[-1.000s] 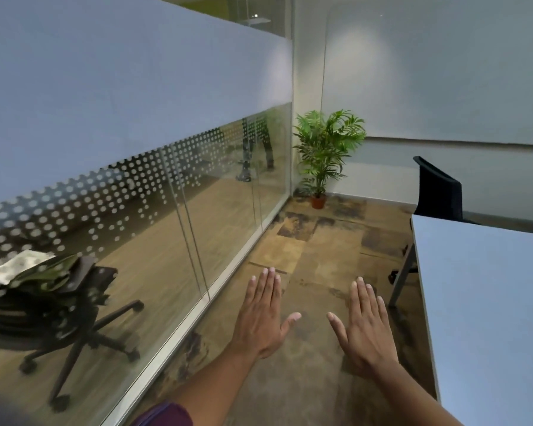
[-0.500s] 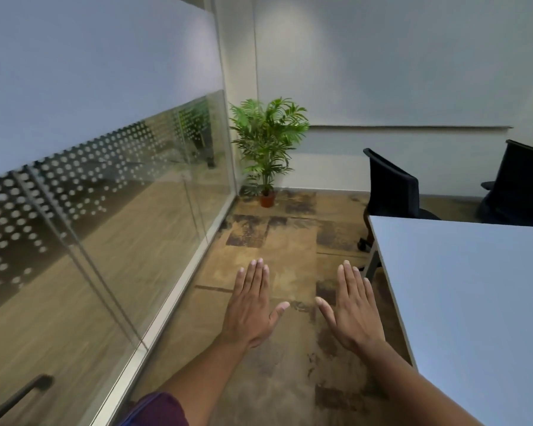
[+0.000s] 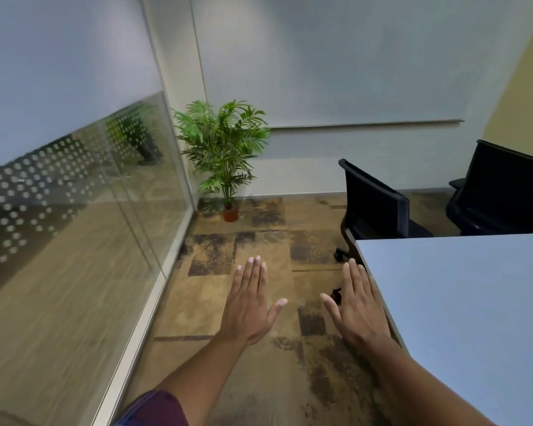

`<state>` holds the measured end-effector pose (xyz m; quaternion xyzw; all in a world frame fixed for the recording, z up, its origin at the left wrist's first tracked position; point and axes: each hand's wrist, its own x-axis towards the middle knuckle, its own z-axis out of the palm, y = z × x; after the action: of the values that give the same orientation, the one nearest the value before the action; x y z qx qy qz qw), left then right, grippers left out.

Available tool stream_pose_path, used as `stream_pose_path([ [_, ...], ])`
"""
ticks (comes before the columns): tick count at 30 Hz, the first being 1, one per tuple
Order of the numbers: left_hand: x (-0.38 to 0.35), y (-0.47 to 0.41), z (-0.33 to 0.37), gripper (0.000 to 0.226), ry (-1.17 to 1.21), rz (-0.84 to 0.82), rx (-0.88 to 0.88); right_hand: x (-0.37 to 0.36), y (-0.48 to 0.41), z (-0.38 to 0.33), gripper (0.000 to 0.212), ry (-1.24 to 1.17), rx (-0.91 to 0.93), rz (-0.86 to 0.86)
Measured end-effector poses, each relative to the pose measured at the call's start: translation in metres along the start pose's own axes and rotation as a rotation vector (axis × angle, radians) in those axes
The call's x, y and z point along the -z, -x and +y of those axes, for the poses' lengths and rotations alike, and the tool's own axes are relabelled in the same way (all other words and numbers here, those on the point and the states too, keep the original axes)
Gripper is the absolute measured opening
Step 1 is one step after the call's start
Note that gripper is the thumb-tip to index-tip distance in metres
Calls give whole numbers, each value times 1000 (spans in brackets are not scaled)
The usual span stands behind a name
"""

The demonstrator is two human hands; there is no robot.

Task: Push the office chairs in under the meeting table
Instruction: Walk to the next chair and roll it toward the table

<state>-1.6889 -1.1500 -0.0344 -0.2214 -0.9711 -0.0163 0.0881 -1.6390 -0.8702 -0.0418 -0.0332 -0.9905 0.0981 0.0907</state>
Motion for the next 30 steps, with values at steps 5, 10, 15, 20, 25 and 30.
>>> stream_pose_path([
  [5,-27,-93,-30,102,-12,2,-26,-22,-85,15,97,6,-37,28],
  [10,-53,-209,-47,99,2,9,-93,-44,-187,46,97,-7,-71,43],
  [15,-72,-327,-57,99,3,-18,-166,-53,-288,80,98,-38,-150,55],
  [20,-77,-436,-57,102,21,-52,-212,-44,-373,102,100,-31,-194,80],
  [25,-87,-530,-48,103,73,-16,-294,-42,-435,130,98,12,-242,128],
  [30,-109,-630,-30,102,110,0,-426,-48,-494,174,96,74,-358,168],
])
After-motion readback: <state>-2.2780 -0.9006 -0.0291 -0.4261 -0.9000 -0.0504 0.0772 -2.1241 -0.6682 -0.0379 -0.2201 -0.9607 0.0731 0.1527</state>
